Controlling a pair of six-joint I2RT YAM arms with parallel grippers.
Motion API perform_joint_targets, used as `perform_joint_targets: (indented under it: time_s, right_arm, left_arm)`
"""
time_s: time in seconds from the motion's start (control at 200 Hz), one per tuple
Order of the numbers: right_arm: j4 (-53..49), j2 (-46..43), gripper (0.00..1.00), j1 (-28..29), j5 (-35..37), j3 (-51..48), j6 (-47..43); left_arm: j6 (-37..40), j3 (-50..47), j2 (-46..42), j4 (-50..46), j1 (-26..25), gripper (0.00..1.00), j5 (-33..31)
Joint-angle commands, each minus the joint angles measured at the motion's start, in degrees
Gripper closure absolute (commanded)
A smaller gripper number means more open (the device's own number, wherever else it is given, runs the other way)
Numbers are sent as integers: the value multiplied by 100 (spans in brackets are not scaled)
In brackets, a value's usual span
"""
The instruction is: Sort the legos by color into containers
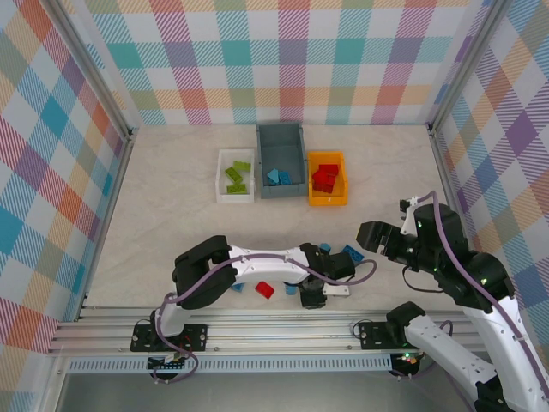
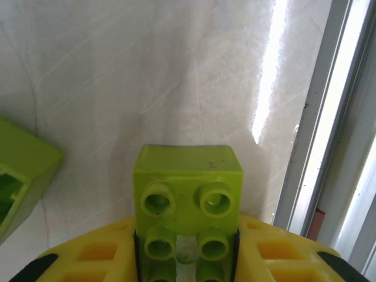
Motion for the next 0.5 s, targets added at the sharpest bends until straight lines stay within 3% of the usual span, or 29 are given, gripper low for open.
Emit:
perform_joint_targets:
  time_s: [0.0, 0.17, 0.34, 0.41, 0.495]
  right_arm:
    - [218, -174, 21, 20, -41, 386, -314]
    - [891, -135, 22, 25, -1297, 682, -1133]
    - [1134, 306, 23, 20, -3029, 801, -1779]
    - [1175, 586, 24, 29, -3288, 728, -1956]
    - [1459, 875, 25, 132, -3051, 556, -1998]
  left_arm:
    - [-469, -190, -940, 284, 242, 73, -222]
    - [-1253, -592, -2077, 505, 1050, 73, -269]
    - [-1962, -664, -2660, 350, 2371, 73, -309]
    - [-2227, -619, -2737, 277, 2931, 73, -325]
    - [-2554, -493, -2702, 182, 3555, 73, -510]
